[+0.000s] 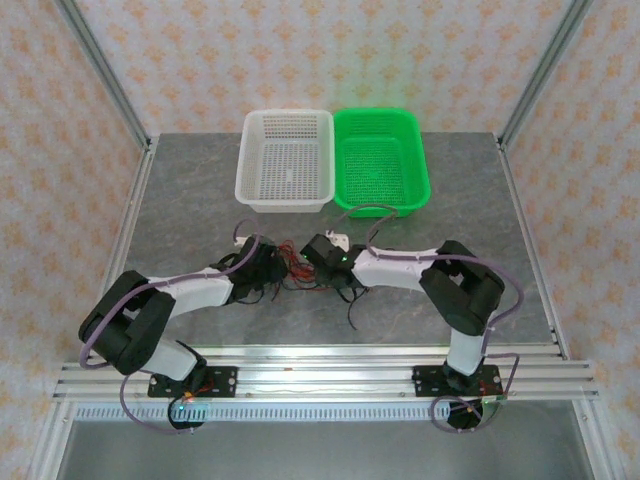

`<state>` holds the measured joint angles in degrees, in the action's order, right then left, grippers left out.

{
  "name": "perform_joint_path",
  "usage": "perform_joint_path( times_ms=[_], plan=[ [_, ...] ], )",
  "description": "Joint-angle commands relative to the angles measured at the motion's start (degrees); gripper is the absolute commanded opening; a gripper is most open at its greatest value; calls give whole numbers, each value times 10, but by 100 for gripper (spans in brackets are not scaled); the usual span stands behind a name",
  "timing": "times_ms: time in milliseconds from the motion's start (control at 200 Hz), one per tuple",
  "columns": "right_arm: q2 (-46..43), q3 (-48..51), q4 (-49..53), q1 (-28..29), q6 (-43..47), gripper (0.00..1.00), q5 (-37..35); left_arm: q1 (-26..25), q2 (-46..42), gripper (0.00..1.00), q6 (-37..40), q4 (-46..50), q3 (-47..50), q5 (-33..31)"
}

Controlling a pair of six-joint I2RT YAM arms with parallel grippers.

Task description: Untangle the cables

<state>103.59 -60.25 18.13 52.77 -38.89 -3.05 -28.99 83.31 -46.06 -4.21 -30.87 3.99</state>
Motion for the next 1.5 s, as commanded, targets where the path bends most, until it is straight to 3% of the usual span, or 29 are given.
perform_joint_path(
  times_ms=[0, 240, 691, 856, 941, 1076, 1211, 1497],
  plan=[
    [-21, 44, 19, -13, -32, 26, -47, 3, 10, 43, -22, 6, 22, -68],
    [-89, 126, 22, -33, -64, 0, -68, 23, -32, 46, -45, 5, 57, -111],
    [-218, 160, 118, -70, -24, 0, -97, 39, -131, 56, -27, 81, 38, -132],
    [-270, 164, 146, -107, 1, 0, -107, 39, -182, 66, -8, 137, 12, -148],
    [-297, 172, 137, -131, 12, 0, -90, 38, -198, 76, 16, 166, -11, -138],
    [-325, 174, 106, -145, 16, 25, -45, 30, -200, 88, 48, 218, -56, -123],
    [-322, 176, 56, -146, 8, 49, 16, 13, -187, 89, 72, 259, -96, -126],
    [-250, 203, -27, -145, -34, 53, 55, -47, -75, 84, 77, 209, -118, -89]
  ],
)
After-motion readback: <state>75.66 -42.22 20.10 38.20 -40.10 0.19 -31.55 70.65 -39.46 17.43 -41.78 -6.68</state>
